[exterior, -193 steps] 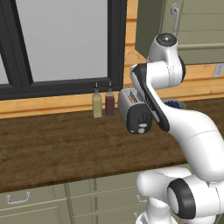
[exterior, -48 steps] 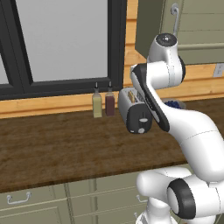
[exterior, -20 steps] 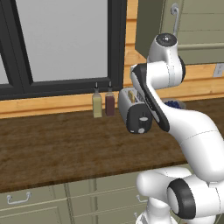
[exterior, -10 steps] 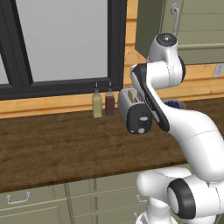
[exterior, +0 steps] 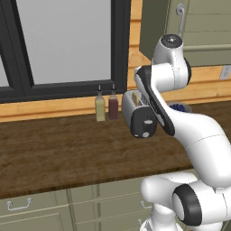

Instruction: Start the toaster. Once the lever pops up, take the bread to the plate on the dining counter.

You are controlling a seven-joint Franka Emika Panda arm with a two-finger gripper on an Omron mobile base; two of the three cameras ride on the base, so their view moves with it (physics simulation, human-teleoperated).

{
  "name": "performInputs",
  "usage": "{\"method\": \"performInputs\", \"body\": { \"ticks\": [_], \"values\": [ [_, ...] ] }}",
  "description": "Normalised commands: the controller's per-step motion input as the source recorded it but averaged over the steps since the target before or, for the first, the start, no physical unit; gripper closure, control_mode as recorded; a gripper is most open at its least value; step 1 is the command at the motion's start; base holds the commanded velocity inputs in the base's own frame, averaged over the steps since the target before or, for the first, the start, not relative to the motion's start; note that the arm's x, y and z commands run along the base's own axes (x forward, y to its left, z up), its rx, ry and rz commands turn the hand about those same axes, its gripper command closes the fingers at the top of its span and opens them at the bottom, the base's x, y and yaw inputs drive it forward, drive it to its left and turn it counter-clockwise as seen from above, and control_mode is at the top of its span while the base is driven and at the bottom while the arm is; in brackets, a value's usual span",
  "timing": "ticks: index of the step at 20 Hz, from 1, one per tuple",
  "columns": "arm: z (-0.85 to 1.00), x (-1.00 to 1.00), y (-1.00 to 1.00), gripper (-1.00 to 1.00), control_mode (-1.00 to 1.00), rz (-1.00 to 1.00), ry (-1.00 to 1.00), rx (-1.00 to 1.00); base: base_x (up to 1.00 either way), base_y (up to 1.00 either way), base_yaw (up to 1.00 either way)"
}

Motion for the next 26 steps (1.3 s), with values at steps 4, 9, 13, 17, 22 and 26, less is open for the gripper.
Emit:
{"method": "performInputs", "body": {
  "ticks": [4, 9, 13, 17, 22, 26],
  "values": [
    [0.00, 0.00, 0.00, -1.00, -1.00, 0.00, 0.00, 0.00, 0.00, 0.00, 0.00],
    [0.00, 0.00, 0.00, -1.00, -1.00, 0.00, 0.00, 0.00, 0.00, 0.00, 0.00],
    [0.00, 0.00, 0.00, -1.00, -1.00, 0.00, 0.00, 0.00, 0.00, 0.00, 0.00],
    [0.00, 0.00, 0.00, -1.00, -1.00, 0.00, 0.00, 0.00, 0.00, 0.00, 0.00],
    [0.00, 0.00, 0.00, -1.00, -1.00, 0.00, 0.00, 0.00, 0.00, 0.00, 0.00],
    [0.00, 0.00, 0.00, -1.00, -1.00, 0.00, 0.00, 0.00, 0.00, 0.00, 0.00]
  ]
}}
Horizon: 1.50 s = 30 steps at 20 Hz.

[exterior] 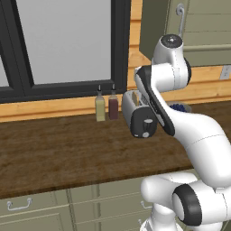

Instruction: Start the toaster. Once the lever pops up, take the bread to the plate on the dining counter.

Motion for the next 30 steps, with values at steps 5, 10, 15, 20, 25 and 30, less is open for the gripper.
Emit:
{"method": "performInputs", "body": {
  "ticks": [5, 10, 15, 20, 25, 30],
  "values": [
    [0.00, 0.00, 0.00, -1.00, -1.00, 0.00, 0.00, 0.00, 0.00, 0.00, 0.00],
    [0.00, 0.00, 0.00, -1.00, -1.00, 0.00, 0.00, 0.00, 0.00, 0.00, 0.00],
    [0.00, 0.00, 0.00, -1.00, -1.00, 0.00, 0.00, 0.00, 0.00, 0.00, 0.00],
    [-0.10, -0.11, 0.00, -1.00, -1.00, 0.00, 0.00, 0.00, 0.00, 0.00, 0.00],
    [-0.30, -0.01, 0.00, -1.00, -1.00, 0.00, 0.00, 0.00, 0.00, 0.00, 0.00],
    [-0.43, 0.13, 0.02, -1.00, -1.00, 0.00, 0.00, 0.00, 0.00, 0.00, 0.00]
  ]
}}
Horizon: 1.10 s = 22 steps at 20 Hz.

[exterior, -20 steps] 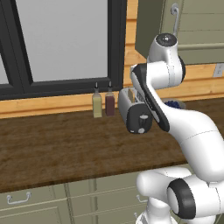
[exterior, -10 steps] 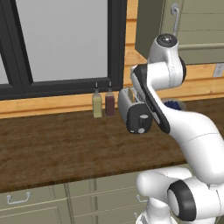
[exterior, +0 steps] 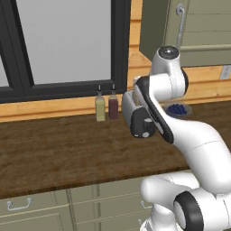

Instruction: Start the toaster. Once the lever pops up, take the bread to the plate on the dining counter.

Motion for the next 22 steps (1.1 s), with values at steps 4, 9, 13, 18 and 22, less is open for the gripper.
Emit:
{"method": "performInputs", "body": {
  "ticks": [4, 9, 13, 18, 22],
  "values": [
    [-0.50, 0.45, 0.00, -1.00, -1.00, 0.00, 0.00, 0.00, 0.00, 0.00, 0.00],
    [-0.51, 0.58, 0.00, -1.00, -1.00, 0.00, 0.00, 0.00, 0.00, 0.00, 0.00],
    [-0.38, 0.63, 0.00, -1.00, -1.00, 0.00, 0.00, 0.00, 0.00, 0.00, 0.00],
    [-0.29, 0.50, -0.05, -1.00, -1.00, 0.00, 0.00, 0.00, 0.00, 0.00, 0.00],
    [-0.28, 0.41, -0.04, -1.00, -1.00, 0.00, 0.00, 0.00, 0.00, 0.00, 0.00]
  ]
}}
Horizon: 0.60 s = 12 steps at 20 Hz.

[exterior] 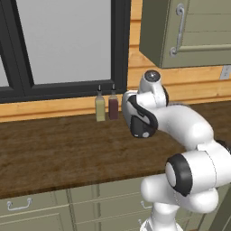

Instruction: Start the toaster. Once the lever pops up, take the bread to the plate on the dining counter.

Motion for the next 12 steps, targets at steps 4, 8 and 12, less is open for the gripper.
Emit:
{"method": "performInputs", "body": {
  "ticks": [4, 8, 12],
  "values": [
    [-0.26, 0.26, -0.03, -1.00, -1.00, 0.00, -0.01, 0.00, 0.00, 0.00, 0.00],
    [-0.19, 0.26, -0.11, -1.00, -1.00, 0.00, -0.03, 0.00, 0.00, 0.00, 0.00],
    [-0.22, 0.37, -0.14, -1.00, -1.00, 0.00, -0.01, 0.00, 0.00, 0.00, 0.00]
  ]
}}
